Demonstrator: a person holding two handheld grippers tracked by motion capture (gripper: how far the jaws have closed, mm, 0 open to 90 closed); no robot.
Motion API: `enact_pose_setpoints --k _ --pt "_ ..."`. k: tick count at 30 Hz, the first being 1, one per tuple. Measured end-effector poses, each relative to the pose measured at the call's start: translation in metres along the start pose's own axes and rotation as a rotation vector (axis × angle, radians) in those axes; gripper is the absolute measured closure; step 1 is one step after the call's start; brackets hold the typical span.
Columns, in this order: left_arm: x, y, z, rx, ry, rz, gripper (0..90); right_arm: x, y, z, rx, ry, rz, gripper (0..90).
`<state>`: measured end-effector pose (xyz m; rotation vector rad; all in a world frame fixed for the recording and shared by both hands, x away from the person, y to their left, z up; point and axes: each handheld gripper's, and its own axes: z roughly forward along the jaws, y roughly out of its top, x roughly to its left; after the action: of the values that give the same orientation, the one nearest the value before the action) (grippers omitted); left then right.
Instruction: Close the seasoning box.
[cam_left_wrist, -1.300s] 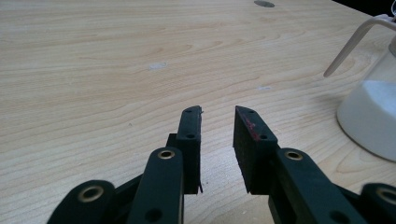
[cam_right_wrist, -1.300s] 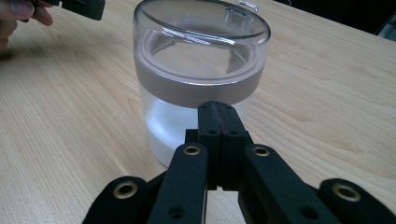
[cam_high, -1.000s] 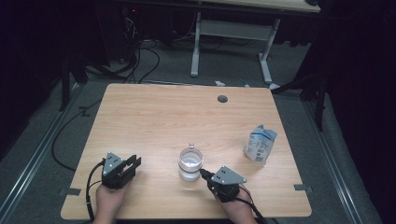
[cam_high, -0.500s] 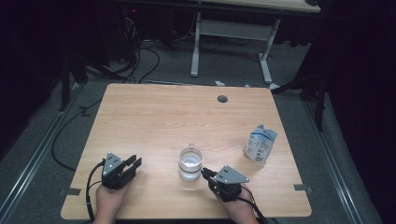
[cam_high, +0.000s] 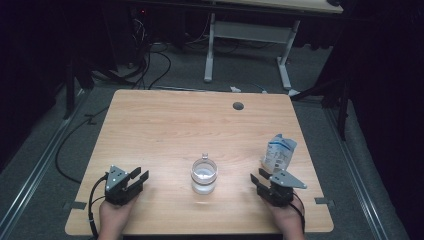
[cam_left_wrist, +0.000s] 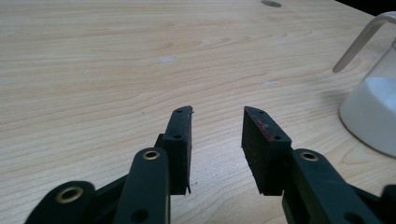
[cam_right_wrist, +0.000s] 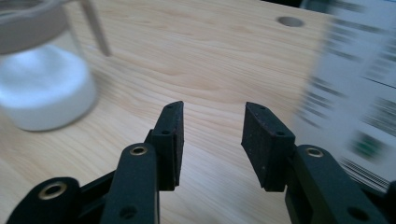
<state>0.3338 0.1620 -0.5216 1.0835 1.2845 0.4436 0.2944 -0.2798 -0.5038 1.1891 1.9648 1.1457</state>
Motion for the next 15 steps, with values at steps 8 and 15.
enact_pose_setpoints --k 8,15 --pt "0.011 0.004 -0.009 -0.007 0.025 0.025 59.8 -0.044 -0.021 -0.037 -0.011 -0.109 0.072 54.1" --pt "0.012 0.006 -0.018 -0.013 0.02 0.049 50.5 -0.047 -0.03 -0.045 -0.004 -0.121 0.09 49.1"
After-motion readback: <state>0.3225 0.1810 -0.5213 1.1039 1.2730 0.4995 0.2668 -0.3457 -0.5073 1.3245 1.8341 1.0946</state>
